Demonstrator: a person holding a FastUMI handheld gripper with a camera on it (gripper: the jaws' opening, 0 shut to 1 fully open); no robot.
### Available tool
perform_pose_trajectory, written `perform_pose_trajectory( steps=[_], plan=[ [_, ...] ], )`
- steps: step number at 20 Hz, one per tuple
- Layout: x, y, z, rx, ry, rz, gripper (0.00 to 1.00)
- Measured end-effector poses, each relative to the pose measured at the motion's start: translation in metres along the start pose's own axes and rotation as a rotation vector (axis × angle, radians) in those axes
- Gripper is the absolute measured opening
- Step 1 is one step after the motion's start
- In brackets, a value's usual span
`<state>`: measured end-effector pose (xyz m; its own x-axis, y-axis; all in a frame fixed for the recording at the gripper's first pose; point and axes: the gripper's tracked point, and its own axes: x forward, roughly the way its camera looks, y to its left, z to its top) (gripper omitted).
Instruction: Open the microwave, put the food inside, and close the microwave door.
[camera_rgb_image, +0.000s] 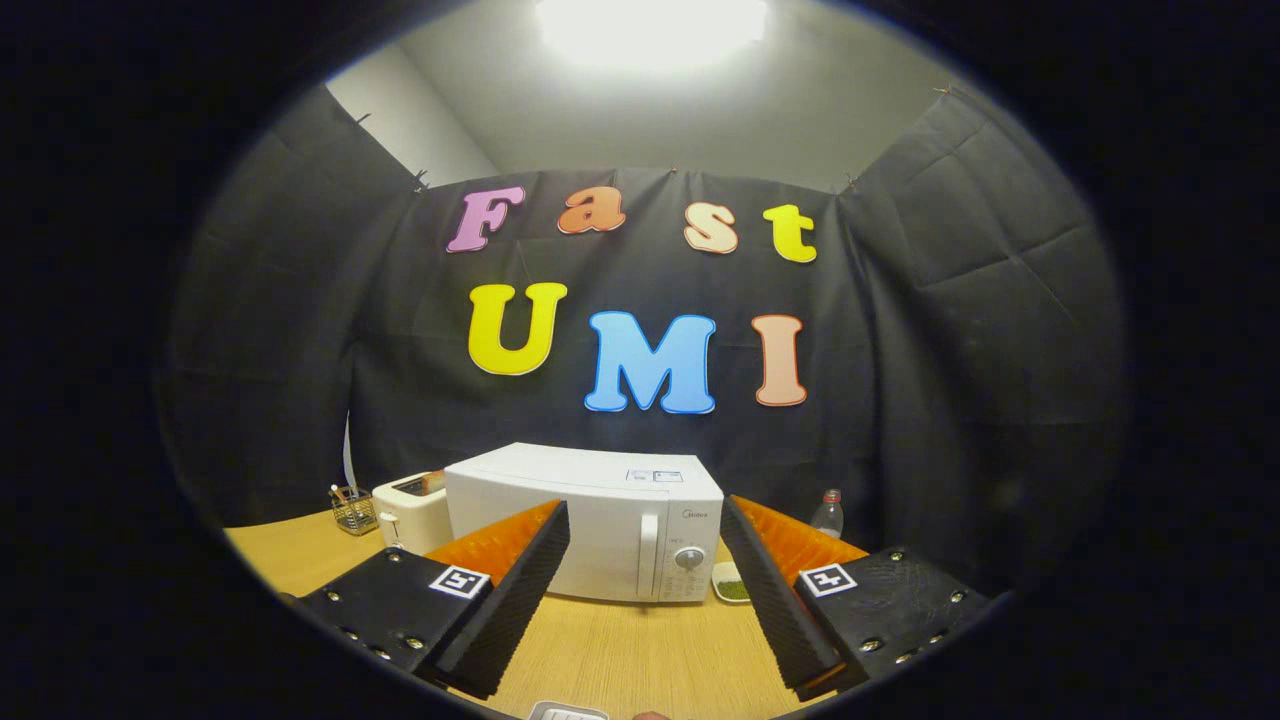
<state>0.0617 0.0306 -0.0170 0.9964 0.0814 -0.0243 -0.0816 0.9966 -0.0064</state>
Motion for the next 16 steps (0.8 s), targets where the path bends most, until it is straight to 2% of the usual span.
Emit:
perform_pose_trajectory(
  steps=[6, 16],
  plan=[
    [0.058, -0.004, -0.025, 0.002, 0.040, 0.009, 0.97],
    [0.147, -0.007, -0.092, -0.022, 0.137, 0.016, 0.97]
  ],
)
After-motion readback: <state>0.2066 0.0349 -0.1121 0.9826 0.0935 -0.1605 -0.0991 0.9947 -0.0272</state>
